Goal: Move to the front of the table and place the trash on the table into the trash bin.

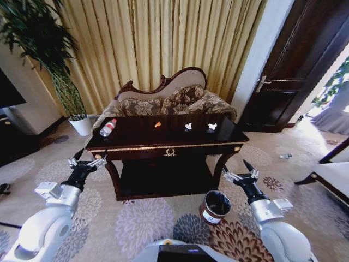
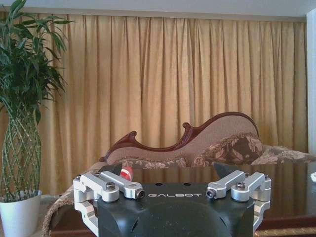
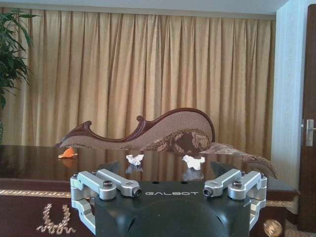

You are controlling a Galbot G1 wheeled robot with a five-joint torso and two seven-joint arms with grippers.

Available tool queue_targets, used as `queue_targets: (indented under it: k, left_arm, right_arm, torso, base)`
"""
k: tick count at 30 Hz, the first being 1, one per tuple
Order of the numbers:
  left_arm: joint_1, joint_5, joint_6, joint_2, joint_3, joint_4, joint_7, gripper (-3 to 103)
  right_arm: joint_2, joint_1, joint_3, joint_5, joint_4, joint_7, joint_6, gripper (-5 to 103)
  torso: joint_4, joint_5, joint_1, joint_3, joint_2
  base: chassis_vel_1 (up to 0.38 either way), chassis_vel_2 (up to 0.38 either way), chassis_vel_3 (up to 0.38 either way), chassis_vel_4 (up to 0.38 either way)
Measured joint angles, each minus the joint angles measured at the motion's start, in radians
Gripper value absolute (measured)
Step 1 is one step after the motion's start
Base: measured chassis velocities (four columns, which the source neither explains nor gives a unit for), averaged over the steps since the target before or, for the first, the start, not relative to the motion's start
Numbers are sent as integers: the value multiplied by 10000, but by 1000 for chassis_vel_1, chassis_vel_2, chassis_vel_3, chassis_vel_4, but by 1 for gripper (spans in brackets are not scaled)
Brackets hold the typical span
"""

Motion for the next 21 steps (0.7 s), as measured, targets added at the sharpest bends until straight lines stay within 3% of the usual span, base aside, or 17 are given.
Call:
queue_targets:
  k: [21]
  left_arm:
    - [17,-62,63,-60,-79,-26,44,100]
  right_arm:
    - [-120,253,-327,-8,76,246,-290,100]
  torso:
    - [-3,-1,4,2,-2]
  base:
    - [-134,136,138,-134]
